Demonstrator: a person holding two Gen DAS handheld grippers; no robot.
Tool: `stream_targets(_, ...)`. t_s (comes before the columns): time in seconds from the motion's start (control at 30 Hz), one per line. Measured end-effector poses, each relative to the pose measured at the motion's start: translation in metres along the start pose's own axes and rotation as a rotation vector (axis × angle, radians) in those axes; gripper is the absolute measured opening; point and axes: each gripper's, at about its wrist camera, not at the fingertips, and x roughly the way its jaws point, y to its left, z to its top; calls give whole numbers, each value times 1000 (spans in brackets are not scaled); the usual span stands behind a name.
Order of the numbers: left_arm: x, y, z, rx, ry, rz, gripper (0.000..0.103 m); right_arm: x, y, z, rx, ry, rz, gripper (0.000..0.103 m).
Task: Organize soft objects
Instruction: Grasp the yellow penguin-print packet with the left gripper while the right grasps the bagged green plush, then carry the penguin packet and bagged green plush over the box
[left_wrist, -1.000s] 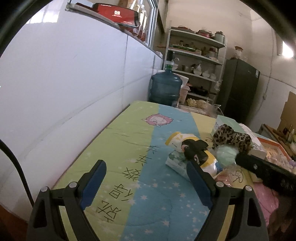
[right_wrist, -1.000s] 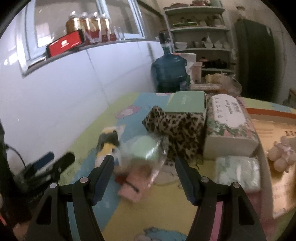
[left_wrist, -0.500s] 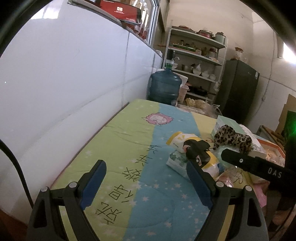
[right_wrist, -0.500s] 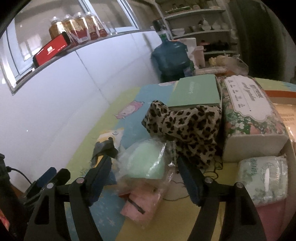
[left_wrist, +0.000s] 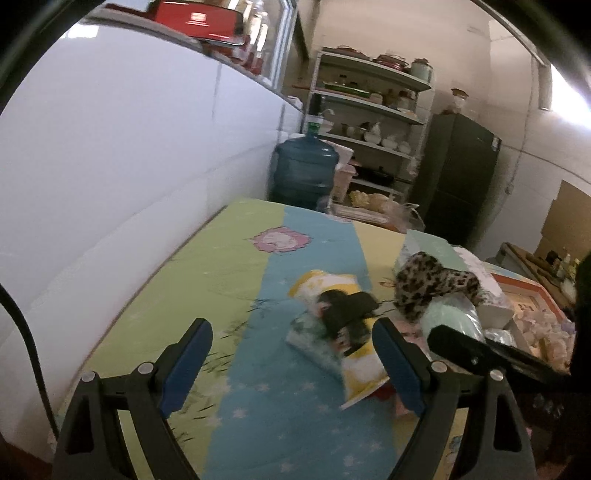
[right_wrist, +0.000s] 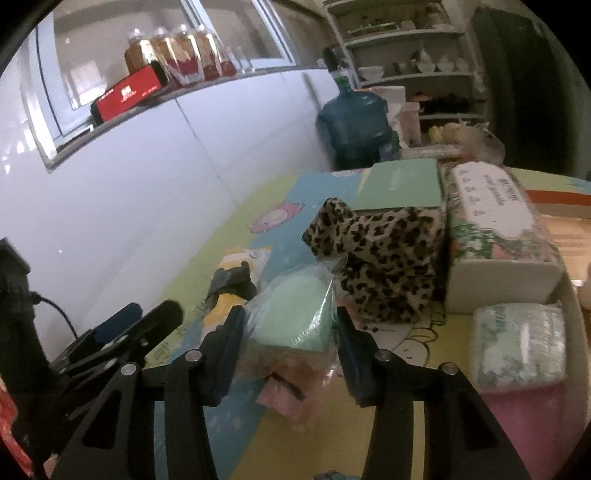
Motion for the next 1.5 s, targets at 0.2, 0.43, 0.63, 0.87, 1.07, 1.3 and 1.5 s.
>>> stream_targets(0.2,19,-26,7,28,40,-3,89,-33,-3,-3,16,-83,-39,49)
stream_targets(0.43,43,-39,5,14,118,34,80,-57,-7,-8,17,-119,-49,50)
stream_targets(0.63,43,-37,3,25,127,-39,52,-62,-10,-11,23,-123,-39,50)
stream_targets(0.87,29,-27,-1,35,99,-91,46,-62,-11,-16,33,-120,-27,50)
stream_targets(1.07,11,-23,0,31,52,-129,44,-65,-11,-17,34,-127,-28,50)
stream_targets(1.3,-7,-30,2,49,6,-168,43,-71,-11,-18,37,-144,-28,50)
stream_targets(1.5,-18,-45,8,71,-28,-224,43,-82,-14,-16,39,-168,-52,50)
